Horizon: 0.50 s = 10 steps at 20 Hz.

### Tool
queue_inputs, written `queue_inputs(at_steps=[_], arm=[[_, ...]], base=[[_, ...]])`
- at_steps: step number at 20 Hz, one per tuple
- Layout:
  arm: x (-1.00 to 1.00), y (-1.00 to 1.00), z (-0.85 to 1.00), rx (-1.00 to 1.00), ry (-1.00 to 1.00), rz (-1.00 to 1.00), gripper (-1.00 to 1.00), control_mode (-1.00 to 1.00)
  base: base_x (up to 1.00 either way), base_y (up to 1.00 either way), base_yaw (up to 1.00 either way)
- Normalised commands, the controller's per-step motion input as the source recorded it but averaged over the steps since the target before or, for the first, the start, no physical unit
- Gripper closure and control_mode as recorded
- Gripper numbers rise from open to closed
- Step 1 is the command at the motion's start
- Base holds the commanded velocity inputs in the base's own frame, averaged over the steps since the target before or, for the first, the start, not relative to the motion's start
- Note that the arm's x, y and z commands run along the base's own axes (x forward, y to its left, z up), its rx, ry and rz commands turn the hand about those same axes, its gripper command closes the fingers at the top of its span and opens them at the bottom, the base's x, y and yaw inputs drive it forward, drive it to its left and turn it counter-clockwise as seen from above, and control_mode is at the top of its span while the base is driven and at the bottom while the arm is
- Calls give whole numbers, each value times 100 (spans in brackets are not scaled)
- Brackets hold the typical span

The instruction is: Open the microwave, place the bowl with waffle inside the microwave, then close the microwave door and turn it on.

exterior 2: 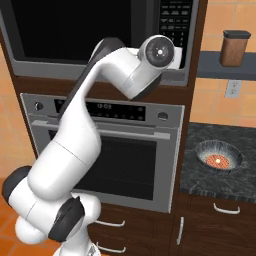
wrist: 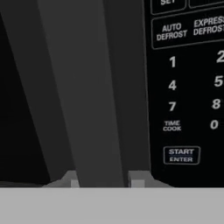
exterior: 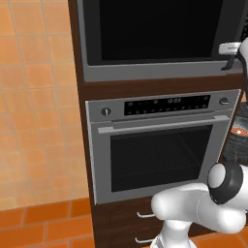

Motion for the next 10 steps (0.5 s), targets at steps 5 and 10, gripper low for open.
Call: queue_inputs(at_steps=[5,10], arm=[[-71,11,34,-1,-8,0,100,-100],[-90,26,30,-5,-4,0,100,-100]], base=[[0,0,0],[0,0,0]])
